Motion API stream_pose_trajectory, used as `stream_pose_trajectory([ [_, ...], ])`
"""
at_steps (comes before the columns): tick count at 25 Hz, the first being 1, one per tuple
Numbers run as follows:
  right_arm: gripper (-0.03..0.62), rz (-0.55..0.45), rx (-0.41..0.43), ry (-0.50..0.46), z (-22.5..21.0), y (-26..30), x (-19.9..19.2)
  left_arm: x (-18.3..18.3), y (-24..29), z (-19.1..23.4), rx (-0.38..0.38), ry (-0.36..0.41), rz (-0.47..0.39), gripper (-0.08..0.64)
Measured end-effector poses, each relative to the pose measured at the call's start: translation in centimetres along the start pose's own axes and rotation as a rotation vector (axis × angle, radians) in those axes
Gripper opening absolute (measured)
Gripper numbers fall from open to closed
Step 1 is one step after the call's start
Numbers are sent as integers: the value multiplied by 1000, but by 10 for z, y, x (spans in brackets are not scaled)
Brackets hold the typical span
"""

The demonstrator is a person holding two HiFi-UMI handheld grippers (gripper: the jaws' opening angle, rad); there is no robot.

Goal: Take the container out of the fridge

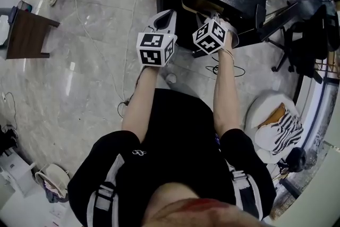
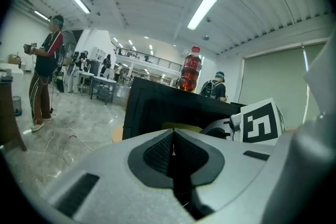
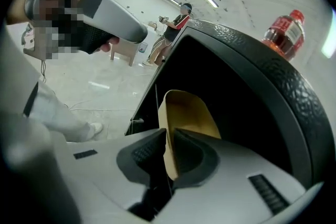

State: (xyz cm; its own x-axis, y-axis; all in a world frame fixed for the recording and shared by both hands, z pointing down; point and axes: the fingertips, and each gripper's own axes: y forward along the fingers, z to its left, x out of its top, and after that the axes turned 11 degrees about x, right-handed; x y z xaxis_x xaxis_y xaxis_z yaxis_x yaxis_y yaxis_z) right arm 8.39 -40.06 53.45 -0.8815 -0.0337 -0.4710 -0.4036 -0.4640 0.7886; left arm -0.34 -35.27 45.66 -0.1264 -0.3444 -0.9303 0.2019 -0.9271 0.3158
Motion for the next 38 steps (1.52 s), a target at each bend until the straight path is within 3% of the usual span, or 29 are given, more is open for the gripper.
stream_pose_trajectory([
  [7,20,-16,21,3,8,-9,6,6,-6,-7,-7,27,-11,8],
  [18,18,-413,10,385,19,-73,26,13,-20,-8,1,27,-32,8],
  [29,18,-639,97,587,44,-120,12,12,-32,-28,-43,56,-31,8],
  [38,18,-828,99,706,59,-143,8,17,-38,-43,-84,96,-45,8],
])
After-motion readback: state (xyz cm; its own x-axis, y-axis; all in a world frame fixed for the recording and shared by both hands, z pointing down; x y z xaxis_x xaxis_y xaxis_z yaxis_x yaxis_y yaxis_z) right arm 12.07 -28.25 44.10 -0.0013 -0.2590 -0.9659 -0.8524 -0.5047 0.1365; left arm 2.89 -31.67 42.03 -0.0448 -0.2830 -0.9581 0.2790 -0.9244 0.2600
